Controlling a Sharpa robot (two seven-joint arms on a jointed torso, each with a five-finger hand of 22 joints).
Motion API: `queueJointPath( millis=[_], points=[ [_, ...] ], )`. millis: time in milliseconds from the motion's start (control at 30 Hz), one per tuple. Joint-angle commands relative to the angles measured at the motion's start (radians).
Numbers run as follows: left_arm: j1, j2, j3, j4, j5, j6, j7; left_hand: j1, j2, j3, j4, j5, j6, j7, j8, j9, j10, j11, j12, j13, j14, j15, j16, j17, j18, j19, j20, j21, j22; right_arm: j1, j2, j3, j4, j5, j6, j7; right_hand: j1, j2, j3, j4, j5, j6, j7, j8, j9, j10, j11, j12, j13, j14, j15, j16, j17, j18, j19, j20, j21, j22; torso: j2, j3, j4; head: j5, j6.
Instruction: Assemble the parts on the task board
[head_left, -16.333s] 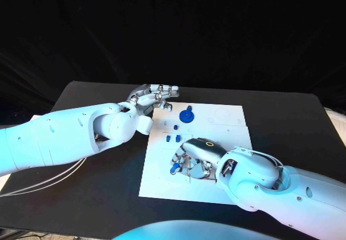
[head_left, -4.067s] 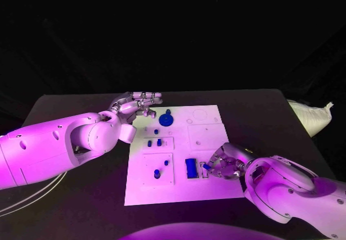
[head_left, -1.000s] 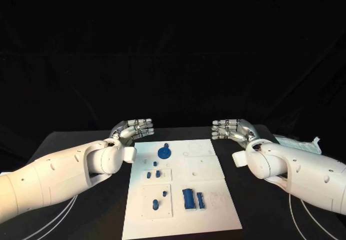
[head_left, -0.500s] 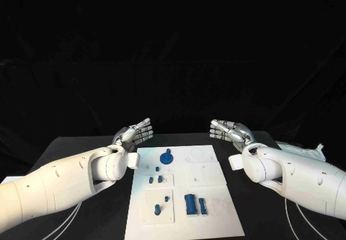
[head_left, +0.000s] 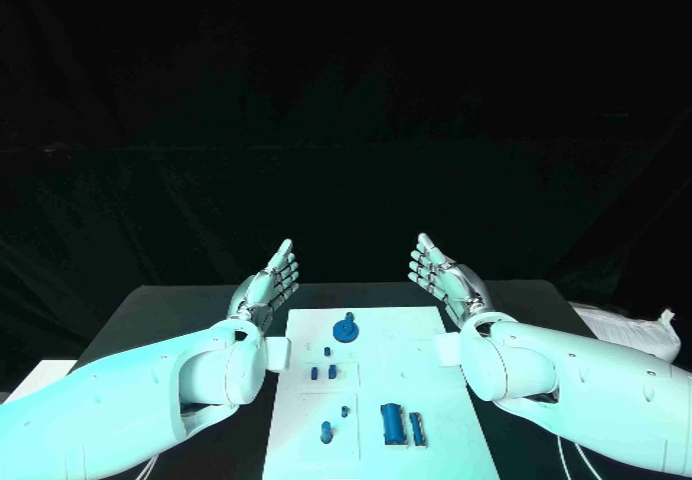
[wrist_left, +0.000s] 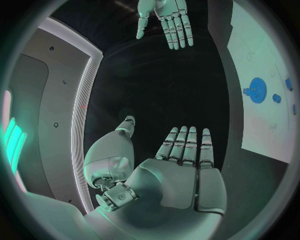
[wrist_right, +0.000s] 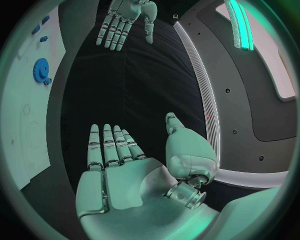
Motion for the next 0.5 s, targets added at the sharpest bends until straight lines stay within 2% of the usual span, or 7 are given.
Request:
queueJointPath(
  millis=[33,167,200,433,467,500],
  points=[
    [-0.004,-0.004,0.003,0.025,-0.064,-0.133,0.061,-0.165,0.007,-0.055,0.0,-0.01,-0.12,-0.035,-0.007,-0.003,-0.127,-0.02,-0.006,-0.002,-0.121,-0.012,-0.02,-0.003,-0.09,-0.089,-0.102,-0.006,-0.064,-0.001,-0.004,-0.001,0.022,0.063,-0.115,0.065,-0.18,0.001,-0.071,-0.002,-0.094,-0.117,-0.043,-0.007,-0.004,-0.133,-0.018,-0.006,-0.002,-0.14,-0.007,-0.006,-0.003,-0.062,-0.119,-0.077,-0.019,-0.042,-0.001,0.0009,0.0033,0.0,0.0],
    [-0.006,-0.005,0.004,0.031,-0.067,-0.143,0.063,-0.222,0.007,-0.074,0.0,-0.01,-0.161,-0.035,-0.007,-0.003,-0.171,-0.02,-0.006,-0.002,-0.162,-0.012,-0.02,-0.003,-0.09,-0.121,-0.102,-0.006,-0.086,-0.001,-0.005,-0.002,0.025,0.065,-0.119,0.066,-0.241,0.001,-0.071,-0.002,-0.094,-0.157,-0.043,-0.007,-0.004,-0.178,-0.018,-0.006,-0.002,-0.188,-0.007,-0.006,-0.003,-0.062,-0.161,-0.077,-0.019,-0.057,-0.001,0.0009,0.0033,0.0,0.0],
    [-0.006,-0.005,0.004,0.031,-0.067,-0.143,0.063,-0.234,0.007,-0.078,0.0,-0.01,-0.17,-0.035,-0.007,-0.003,-0.181,-0.02,-0.006,-0.002,-0.171,-0.012,-0.02,-0.003,-0.09,-0.127,-0.102,-0.006,-0.091,-0.001,-0.005,-0.002,0.025,0.065,-0.119,0.066,-0.254,0.001,-0.071,-0.002,-0.094,-0.165,-0.043,-0.007,-0.004,-0.188,-0.018,-0.006,-0.002,-0.198,-0.007,-0.006,-0.003,-0.062,-0.169,-0.077,-0.019,-0.13,-0.001,0.0009,0.0033,0.0,0.0],
    [-0.006,-0.005,0.004,0.031,-0.067,-0.143,0.063,-0.302,0.007,-0.099,0.0,-0.01,-0.219,-0.035,-0.007,-0.003,-0.233,-0.02,-0.006,-0.002,-0.221,-0.012,-0.02,-0.003,-0.09,-0.161,-0.102,-0.006,-0.117,-0.001,-0.005,-0.002,0.025,0.065,-0.119,0.066,-0.325,0.001,-0.071,-0.002,-0.094,-0.212,-0.043,-0.007,-0.004,-0.241,-0.018,-0.006,-0.002,-0.253,-0.007,-0.006,-0.003,-0.062,-0.217,-0.077,-0.019,-0.13,-0.001,0.0009,0.0033,0.0,0.0],
    [-0.006,-0.005,0.004,0.031,-0.067,-0.143,0.063,-0.314,0.007,-0.173,0.0,-0.01,-0.228,-0.035,-0.007,-0.003,-0.242,-0.02,-0.006,-0.002,-0.23,-0.012,-0.02,-0.003,-0.09,-0.17,-0.102,-0.006,-0.122,-0.001,-0.005,-0.002,0.025,0.065,-0.119,0.066,-0.338,0.001,-0.071,-0.002,-0.094,-0.22,-0.043,-0.007,-0.004,-0.251,-0.018,-0.006,-0.002,-0.263,-0.007,-0.006,-0.003,-0.062,-0.226,-0.077,-0.019,-0.13,-0.001,0.0009,0.0033,0.0,0.0],
    [-0.006,-0.005,0.004,0.031,-0.067,-0.143,0.063,-0.322,0.007,-0.173,0.0,-0.01,-0.234,-0.035,-0.007,-0.003,-0.248,-0.02,-0.006,-0.002,-0.236,-0.012,-0.02,-0.003,-0.09,-0.173,-0.102,-0.006,-0.125,-0.001,-0.005,-0.002,0.025,0.065,-0.119,0.066,-0.346,0.001,-0.071,-0.002,-0.094,-0.226,-0.043,-0.007,-0.004,-0.257,-0.018,-0.006,-0.002,-0.27,-0.007,-0.006,-0.003,-0.062,-0.231,-0.077,-0.019,-0.13,-0.001,0.0009,0.0033,0.0,0.0]
  ],
)
